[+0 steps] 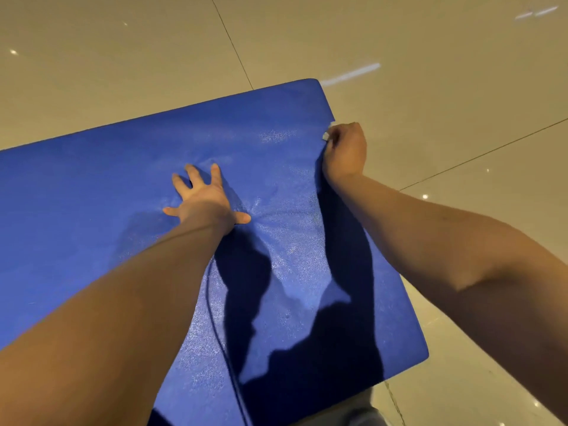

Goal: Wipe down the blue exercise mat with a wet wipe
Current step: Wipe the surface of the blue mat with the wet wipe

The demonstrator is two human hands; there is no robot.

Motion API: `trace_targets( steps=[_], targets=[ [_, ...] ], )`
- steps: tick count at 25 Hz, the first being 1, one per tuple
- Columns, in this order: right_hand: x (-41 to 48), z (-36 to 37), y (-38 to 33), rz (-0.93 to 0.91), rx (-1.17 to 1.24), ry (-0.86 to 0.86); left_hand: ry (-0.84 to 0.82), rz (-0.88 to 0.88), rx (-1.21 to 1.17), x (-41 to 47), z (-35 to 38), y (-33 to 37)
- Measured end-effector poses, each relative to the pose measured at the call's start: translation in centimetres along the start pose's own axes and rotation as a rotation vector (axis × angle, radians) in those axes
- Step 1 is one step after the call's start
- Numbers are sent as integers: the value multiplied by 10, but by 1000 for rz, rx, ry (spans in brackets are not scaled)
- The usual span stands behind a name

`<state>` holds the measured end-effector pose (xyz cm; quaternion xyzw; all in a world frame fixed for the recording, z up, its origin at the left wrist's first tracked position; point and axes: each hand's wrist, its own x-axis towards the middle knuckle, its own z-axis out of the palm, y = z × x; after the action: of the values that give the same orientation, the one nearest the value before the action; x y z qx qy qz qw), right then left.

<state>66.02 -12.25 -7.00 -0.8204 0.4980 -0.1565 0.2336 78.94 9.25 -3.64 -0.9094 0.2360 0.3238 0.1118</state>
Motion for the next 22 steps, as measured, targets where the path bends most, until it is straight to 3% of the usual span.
trace_targets(
  steps=[4,7,9,13,16,19,22],
  targets=[
    [-53,41,-61,-278,81,-188,17,9,-8,-3,0,0],
    [-51,37,-66,-526,-14,-301,27,8,-22,-3,0,-3],
    [-21,20,-44,-484,-100,-291,23,21,-22,-5,0,-3],
    [31,-1,-3,-175,-90,-98,19,24,-35,-4,-2,-3],
    [20,16,-25,-20,-41,-86,27,26,-43,-2,0,-3],
    [-30,49,-75,-204,23,-154,37,20,-36,-1,2,-4],
    [-29,50,-78,-423,-51,-268,52,20,-27,-1,3,-5]
  ],
)
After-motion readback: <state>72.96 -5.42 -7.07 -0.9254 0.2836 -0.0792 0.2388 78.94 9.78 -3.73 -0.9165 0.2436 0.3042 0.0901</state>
